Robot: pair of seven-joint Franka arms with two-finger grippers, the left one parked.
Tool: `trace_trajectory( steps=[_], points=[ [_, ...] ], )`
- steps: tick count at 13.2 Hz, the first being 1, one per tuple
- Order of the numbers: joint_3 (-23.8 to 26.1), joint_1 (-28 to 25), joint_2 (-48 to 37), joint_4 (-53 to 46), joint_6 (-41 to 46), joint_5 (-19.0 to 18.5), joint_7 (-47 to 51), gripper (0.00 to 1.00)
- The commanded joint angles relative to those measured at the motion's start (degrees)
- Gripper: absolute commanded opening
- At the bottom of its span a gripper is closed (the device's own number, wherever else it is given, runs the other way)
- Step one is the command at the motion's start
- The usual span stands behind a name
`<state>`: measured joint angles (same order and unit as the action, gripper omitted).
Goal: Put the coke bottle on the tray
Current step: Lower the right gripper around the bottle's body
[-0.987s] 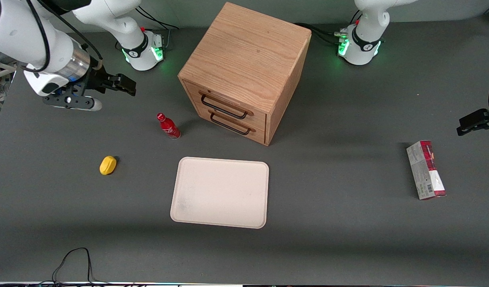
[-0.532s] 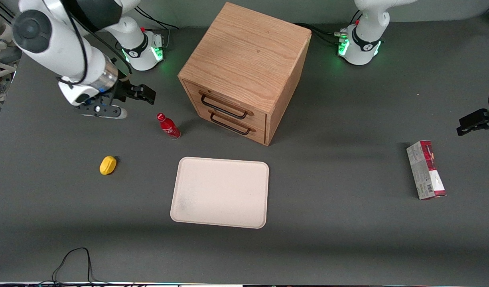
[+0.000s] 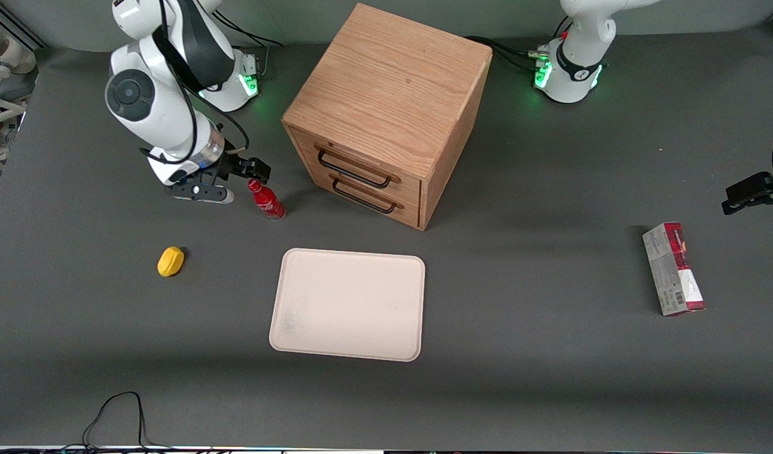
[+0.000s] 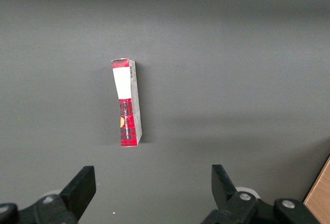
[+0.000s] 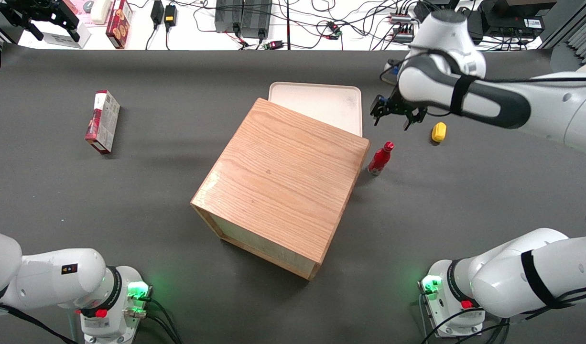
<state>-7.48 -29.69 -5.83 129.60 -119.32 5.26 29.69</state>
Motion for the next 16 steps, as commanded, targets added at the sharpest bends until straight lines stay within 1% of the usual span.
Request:
trace_trajectory(
  steps=[1, 5, 7, 13, 16],
  points=[
    [-0.4, -0.8, -1.0, 5.4, -6.9, -2.1, 0.7, 1.00],
    [-0.5, -0.8, 0.6, 7.5, -10.0, -2.4, 0.5, 1.00],
    [-0.4, -0.8, 0.6, 9.2, -11.8, -4.4, 0.5, 1.00],
    [-0.5, -1.0, 3.3, 9.7, -15.3, -4.4, 0.7, 0.99],
    [-0.4, -1.1, 3.5, 9.8, -15.6, -4.4, 0.7, 0.95]
  ],
)
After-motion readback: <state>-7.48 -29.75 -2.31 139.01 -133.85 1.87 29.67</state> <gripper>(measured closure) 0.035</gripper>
